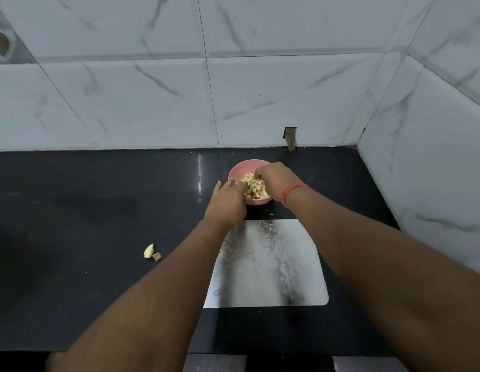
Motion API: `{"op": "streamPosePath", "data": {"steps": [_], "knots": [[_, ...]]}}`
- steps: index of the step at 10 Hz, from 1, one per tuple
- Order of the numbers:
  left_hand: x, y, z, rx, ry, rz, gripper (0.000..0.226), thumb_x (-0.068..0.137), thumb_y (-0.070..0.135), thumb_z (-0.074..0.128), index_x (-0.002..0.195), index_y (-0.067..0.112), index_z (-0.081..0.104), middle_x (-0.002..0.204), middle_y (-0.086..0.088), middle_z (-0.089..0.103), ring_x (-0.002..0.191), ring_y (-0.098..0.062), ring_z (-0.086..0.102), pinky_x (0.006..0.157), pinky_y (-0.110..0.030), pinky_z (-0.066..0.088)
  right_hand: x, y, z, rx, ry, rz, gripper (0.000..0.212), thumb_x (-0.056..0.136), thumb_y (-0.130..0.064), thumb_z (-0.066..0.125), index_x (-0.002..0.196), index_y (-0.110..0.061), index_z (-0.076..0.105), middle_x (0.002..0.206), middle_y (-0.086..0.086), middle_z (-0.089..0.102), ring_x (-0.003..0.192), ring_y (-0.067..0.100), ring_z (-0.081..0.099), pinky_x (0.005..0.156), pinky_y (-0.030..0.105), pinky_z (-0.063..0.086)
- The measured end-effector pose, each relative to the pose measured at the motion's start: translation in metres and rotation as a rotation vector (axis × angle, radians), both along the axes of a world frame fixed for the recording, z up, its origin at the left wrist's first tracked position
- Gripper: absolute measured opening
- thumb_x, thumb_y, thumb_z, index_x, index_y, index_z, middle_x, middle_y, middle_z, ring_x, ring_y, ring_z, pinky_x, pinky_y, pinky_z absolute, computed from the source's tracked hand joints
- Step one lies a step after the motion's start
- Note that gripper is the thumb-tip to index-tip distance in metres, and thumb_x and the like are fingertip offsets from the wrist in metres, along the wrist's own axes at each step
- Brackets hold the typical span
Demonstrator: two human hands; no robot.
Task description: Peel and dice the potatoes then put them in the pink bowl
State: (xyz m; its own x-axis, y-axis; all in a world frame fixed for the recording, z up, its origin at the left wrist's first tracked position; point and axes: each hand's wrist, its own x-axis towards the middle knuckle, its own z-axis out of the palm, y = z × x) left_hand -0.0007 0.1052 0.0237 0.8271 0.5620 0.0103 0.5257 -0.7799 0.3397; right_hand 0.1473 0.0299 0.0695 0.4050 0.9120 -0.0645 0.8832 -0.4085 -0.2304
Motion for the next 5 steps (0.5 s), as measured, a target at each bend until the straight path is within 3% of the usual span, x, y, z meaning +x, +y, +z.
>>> {"op": "streamPosePath", "data": {"steps": [2,3,5], "knots": [[-0.012,-0.006,0.001,0.030,0.065,-0.037,0.055,0.099,0.010,0.040,0.153,0.014,0.031,0.158,-0.009,0.038,0.154,-0.027,0.013,0.125,-0.050,0.004,-0.002,0.001,0.005,0.091,-0.146,-0.003,0.026,0.090,-0.013,0.064,0.116,-0.013,0.059,0.112,0.010,0.053,0.098,0.028,0.056,0.084,0.037,0.050],[-0.018,-0.011,0.005,0.023,0.093,-0.061,0.053,0.103,0.015,0.036,0.156,0.014,0.026,0.162,-0.007,0.031,0.155,-0.027,0.007,0.124,-0.050,0.000,-0.007,0.001,0.007,0.008,-0.089,-0.040,0.036,0.088,0.000,0.056,0.120,-0.016,0.059,0.116,0.012,0.059,0.098,0.029,0.060,0.084,0.036,0.052],[-0.029,-0.013,0.004,0.055,0.151,-0.067,0.055,0.109,0.032,0.029,0.160,0.014,0.017,0.166,-0.002,0.021,0.155,-0.025,-0.001,0.124,-0.055,-0.003,-0.013,-0.005,0.001,0.000,-0.029,-0.148,0.045,0.089,-0.001,0.052,0.128,-0.021,0.060,0.129,0.010,0.057,0.109,0.028,0.059,0.094,0.034,0.049]]}}
